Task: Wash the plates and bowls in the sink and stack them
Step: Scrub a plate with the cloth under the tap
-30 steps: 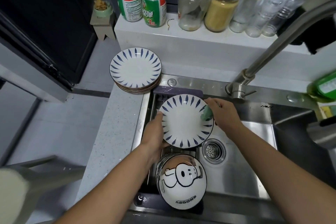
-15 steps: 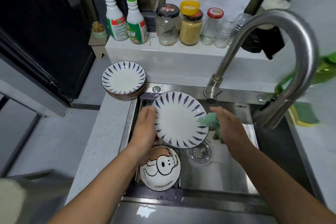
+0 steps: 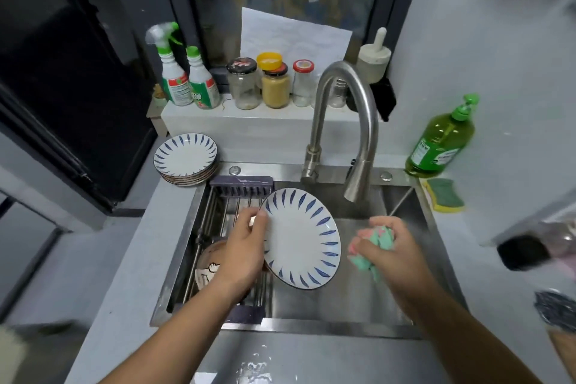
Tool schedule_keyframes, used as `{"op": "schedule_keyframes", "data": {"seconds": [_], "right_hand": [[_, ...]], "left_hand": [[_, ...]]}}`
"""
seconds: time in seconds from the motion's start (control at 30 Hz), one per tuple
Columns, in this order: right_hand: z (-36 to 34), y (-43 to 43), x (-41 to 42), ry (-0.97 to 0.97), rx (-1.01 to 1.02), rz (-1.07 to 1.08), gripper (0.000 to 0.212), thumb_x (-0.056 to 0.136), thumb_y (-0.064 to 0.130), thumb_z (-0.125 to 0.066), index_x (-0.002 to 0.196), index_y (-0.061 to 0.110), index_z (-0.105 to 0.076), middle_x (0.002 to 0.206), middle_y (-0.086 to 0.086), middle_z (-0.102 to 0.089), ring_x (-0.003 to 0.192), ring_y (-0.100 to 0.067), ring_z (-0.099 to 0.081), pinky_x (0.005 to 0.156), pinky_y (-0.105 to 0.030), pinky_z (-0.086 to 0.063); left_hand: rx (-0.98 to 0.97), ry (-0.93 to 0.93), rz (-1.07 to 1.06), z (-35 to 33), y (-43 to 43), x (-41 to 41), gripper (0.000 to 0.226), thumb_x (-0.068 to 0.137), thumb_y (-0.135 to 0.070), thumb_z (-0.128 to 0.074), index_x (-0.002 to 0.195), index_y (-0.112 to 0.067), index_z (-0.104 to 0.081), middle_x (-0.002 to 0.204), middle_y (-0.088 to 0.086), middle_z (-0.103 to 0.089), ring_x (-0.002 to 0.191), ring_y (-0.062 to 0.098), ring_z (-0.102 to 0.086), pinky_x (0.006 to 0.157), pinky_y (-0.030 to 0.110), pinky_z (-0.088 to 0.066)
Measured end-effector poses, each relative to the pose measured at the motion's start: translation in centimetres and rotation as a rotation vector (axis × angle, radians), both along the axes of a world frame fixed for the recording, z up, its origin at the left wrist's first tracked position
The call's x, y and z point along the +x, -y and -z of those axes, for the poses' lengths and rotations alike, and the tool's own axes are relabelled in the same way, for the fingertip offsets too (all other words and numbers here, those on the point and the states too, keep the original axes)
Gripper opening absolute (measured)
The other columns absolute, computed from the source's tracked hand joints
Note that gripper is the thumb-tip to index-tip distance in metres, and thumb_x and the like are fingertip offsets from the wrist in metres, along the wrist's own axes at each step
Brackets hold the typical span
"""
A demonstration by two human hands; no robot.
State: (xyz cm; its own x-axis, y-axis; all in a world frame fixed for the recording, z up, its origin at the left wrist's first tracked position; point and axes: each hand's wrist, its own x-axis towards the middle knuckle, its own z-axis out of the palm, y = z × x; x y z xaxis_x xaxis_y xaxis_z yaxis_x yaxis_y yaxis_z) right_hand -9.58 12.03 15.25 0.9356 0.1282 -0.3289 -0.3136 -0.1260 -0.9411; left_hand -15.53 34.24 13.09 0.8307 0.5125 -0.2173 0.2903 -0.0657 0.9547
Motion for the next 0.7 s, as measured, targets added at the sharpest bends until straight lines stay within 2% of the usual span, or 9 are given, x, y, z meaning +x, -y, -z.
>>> {"op": "schedule_keyframes", "data": {"seconds": [0.07, 0.17, 0.27, 0.33, 0.43, 0.53, 0.6, 0.63, 0.7], "right_hand": [[-0.3, 1.6, -0.1, -0.001, -0.016, 0.014, 0.04, 0.084, 0.0, -0.075, 0.11, 0.022, -0.054, 0.092, -0.009, -0.067, 0.076, -0.019, -0.067, 0.07, -0.037, -0.058], [-0.4, 3.7, 0.0, 0.024, -0.057, 0.014, 0.039, 0.087, 0.007, -0.074, 0.115, 0.021, -0.05, 0.093, -0.006, -0.067, 0.069, -0.012, -0.065, 0.051, -0.026, -0.047], [-0.4, 4.6, 0.7, -0.015, -0.003, -0.026, 0.021, 0.089, 0.006, -0.071, 0.097, 0.017, -0.055, 0.075, -0.004, -0.069, 0.065, -0.018, -0.062, 0.052, -0.026, -0.042], [-0.1, 4.9, 1.4, -0.107, 0.071, -0.073, 0.014, 0.091, 0.006, -0.069, 0.08, 0.008, -0.061, 0.065, -0.011, -0.07, 0.068, -0.028, -0.061, 0.05, -0.025, -0.038], [0.6, 5.1, 2.1, -0.231, 0.124, -0.08, 0.02, 0.093, 0.009, -0.067, 0.088, -0.011, -0.066, 0.066, -0.016, -0.072, 0.062, -0.028, -0.059, 0.046, -0.022, -0.037], [0.7, 4.5, 1.9, -0.212, 0.083, -0.101, 0.031, 0.094, 0.007, -0.065, 0.095, -0.023, -0.058, 0.073, -0.026, -0.069, 0.047, -0.022, -0.056, 0.043, -0.02, -0.03], [0.5, 3.8, 1.8, -0.161, 0.058, -0.131, 0.03, 0.094, 0.007, -0.066, 0.102, -0.019, -0.054, 0.082, -0.028, -0.069, 0.042, -0.015, -0.057, 0.04, -0.019, -0.031], [0.2, 3.5, 1.7, -0.111, 0.017, -0.141, 0.024, 0.092, 0.008, -0.069, 0.104, -0.009, -0.055, 0.09, -0.022, -0.07, 0.048, -0.011, -0.061, 0.041, -0.02, -0.036], [-0.1, 2.7, 1.7, 0.09, -0.169, -0.169, 0.035, 0.087, 0.013, -0.076, 0.118, 0.01, -0.06, 0.11, -0.01, -0.063, 0.077, -0.008, -0.064, 0.051, -0.006, -0.042]], "left_hand": [[0.097, -0.006, 0.015, -0.5, 1.4, -0.1, 0.019, 0.108, -0.035, -0.044, 0.108, -0.021, -0.057, 0.096, -0.003, -0.065, 0.085, 0.013, -0.058, 0.073, 0.029, -0.044], [0.292, -0.06, 0.054, -1.4, 3.4, -0.1, 0.026, 0.108, -0.044, -0.04, 0.118, -0.024, -0.053, 0.1, -0.001, -0.065, 0.091, 0.022, -0.061, 0.076, 0.034, -0.042], [0.413, -0.08, 0.067, -2.0, 4.7, -0.1, 0.029, 0.108, -0.045, -0.037, 0.121, -0.024, -0.051, 0.102, 0.003, -0.068, 0.094, 0.028, -0.063, 0.076, 0.036, -0.041], [0.459, -0.086, 0.084, -2.3, 5.4, -0.2, 0.031, 0.107, -0.047, -0.036, 0.121, -0.024, -0.051, 0.095, 0.004, -0.07, 0.089, 0.028, -0.065, 0.074, 0.036, -0.043], [0.481, -0.093, 0.097, -2.7, 6.7, -0.5, 0.034, 0.107, -0.051, -0.035, 0.122, -0.024, -0.051, 0.088, 0.003, -0.069, 0.083, 0.026, -0.067, 0.079, 0.039, -0.053], [0.406, -0.092, 0.088, -3.0, 7.6, -0.7, 0.033, 0.106, -0.051, -0.036, 0.118, -0.025, -0.052, 0.094, 0.001, -0.068, 0.085, 0.024, -0.066, 0.084, 0.041, -0.055], [0.345, -0.086, 0.064, -3.2, 7.8, -0.7, 0.03, 0.106, -0.05, -0.038, 0.114, -0.026, -0.053, 0.097, -0.001, -0.065, 0.089, 0.024, -0.064, 0.088, 0.045, -0.055], [0.308, -0.079, 0.049, -3.3, 7.9, -0.8, 0.028, 0.106, -0.05, -0.039, 0.111, -0.028, -0.054, 0.095, -0.001, -0.063, 0.088, 0.023, -0.062, 0.088, 0.047, -0.055], [0.192, -0.055, 0.012, -3.4, 7.9, -1.0, 0.023, 0.105, -0.049, -0.042, 0.102, -0.031, -0.056, 0.092, 0.002, -0.061, 0.081, 0.022, -0.06, 0.084, 0.049, -0.054]]}}
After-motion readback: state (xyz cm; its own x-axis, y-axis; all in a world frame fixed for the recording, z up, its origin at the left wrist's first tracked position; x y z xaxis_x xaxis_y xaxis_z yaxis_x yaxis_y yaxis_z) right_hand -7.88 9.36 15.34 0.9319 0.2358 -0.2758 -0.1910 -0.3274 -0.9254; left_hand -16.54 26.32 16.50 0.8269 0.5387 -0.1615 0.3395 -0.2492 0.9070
